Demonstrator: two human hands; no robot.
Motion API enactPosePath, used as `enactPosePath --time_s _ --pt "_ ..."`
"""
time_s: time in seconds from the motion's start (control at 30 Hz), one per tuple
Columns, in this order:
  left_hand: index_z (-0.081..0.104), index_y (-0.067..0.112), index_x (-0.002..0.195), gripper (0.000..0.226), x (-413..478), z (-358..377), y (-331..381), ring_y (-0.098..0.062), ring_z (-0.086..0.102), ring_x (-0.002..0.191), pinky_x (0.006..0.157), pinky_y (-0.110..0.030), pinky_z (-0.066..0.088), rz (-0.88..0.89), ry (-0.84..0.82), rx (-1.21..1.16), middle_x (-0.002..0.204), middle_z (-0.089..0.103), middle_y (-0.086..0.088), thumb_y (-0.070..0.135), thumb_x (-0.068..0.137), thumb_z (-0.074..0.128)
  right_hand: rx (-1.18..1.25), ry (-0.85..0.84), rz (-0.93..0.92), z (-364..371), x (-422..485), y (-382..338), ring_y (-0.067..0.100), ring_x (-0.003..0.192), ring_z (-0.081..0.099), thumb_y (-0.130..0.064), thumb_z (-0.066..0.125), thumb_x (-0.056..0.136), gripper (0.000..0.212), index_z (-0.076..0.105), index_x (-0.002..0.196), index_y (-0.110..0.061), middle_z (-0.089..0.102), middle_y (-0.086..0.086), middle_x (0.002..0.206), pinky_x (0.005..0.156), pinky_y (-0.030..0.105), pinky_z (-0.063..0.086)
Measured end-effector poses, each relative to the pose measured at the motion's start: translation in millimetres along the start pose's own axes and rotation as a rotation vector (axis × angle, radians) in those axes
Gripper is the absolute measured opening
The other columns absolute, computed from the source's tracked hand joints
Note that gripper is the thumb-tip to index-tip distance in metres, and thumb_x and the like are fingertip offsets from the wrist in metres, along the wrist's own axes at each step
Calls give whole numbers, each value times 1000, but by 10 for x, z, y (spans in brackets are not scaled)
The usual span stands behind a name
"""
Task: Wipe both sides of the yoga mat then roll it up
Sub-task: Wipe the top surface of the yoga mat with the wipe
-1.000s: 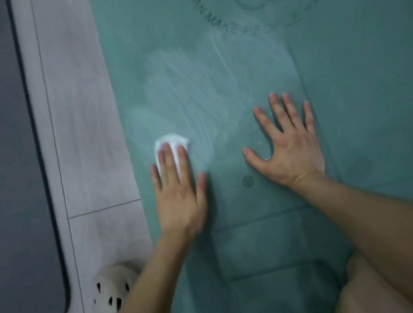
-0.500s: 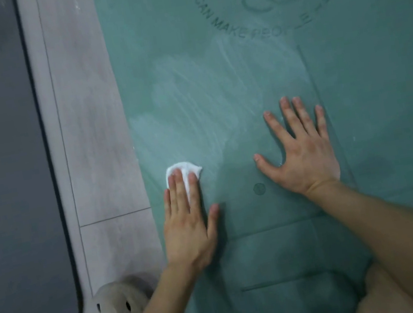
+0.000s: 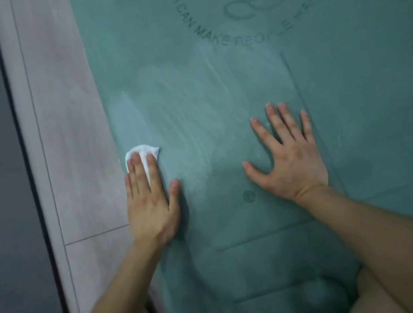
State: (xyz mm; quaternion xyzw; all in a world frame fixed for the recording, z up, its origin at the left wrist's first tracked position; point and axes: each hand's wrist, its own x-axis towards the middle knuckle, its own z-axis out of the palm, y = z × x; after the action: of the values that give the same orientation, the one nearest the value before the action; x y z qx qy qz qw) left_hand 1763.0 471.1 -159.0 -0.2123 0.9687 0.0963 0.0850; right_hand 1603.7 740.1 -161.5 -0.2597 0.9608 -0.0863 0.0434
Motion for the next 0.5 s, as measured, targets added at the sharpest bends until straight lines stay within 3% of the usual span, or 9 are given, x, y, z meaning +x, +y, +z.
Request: enactPosePath --time_s 0.2,0.37,0.5 --pt "-2 16 168 95 1378 -166 -177 -29 -10 162 131 -50 3 -194 59 -43 175 -8 -18 79 97 4 -28 -10 14 24 9 -22 22 163 -3 -79 43 89 93 25 167 -31 7 5 177 129 58 6" --pt "-5 12 168 81 133 62 243 -29 -13 162 131 -53 9 77 32 -19 175 -12 -15 60 108 22 -5 8 15 -7 8 -38 22 164 -1 -79 44 89 92 27 166 -32 9 4 177 130 57 5" --pt "5 5 167 80 -1023 192 600 -33 -4 163 129 -57 16 250 -58 -44 175 -5 -17 46 108 38 -3 30 9 19 26 -41 22 164 3 -79 44 89 91 30 165 -32 12 5 176 130 58 6"
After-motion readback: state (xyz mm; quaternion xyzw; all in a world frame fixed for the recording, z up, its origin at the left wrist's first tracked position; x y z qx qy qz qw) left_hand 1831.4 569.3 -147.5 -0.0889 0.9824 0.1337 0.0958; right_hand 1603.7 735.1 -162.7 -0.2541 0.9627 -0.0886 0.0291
